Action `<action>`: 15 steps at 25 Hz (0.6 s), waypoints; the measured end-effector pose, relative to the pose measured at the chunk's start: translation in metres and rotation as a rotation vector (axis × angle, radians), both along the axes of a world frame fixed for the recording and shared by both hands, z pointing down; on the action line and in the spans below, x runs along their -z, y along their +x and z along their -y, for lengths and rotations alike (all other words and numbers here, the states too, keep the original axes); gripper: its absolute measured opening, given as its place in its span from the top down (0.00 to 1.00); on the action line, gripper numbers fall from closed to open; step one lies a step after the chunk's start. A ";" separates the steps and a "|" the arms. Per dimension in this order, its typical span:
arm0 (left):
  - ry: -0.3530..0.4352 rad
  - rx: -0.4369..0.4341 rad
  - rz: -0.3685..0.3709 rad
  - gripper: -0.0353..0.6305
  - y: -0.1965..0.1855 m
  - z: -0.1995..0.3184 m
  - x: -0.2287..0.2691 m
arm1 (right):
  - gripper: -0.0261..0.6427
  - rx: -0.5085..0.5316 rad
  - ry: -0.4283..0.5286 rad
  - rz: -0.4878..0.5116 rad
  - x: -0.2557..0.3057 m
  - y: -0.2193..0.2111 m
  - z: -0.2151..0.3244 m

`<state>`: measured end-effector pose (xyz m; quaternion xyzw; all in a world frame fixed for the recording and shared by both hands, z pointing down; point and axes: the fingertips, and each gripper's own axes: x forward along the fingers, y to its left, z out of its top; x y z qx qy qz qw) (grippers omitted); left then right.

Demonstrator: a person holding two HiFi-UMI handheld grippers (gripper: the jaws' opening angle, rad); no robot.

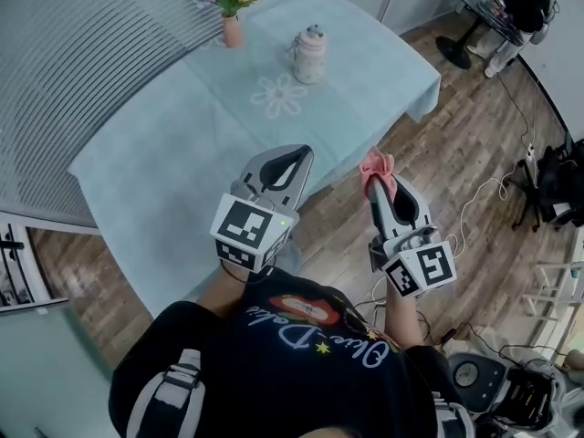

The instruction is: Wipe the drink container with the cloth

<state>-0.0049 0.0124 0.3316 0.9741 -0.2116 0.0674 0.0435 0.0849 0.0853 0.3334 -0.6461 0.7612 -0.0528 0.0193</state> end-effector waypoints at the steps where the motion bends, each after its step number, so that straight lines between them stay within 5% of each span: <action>1: -0.005 0.006 -0.006 0.94 -0.001 0.009 0.001 | 0.87 0.008 -0.004 -0.007 0.001 0.001 0.012; 15: -0.035 0.099 -0.056 0.94 0.002 0.134 -0.006 | 0.87 0.068 -0.059 -0.129 -0.008 0.018 0.154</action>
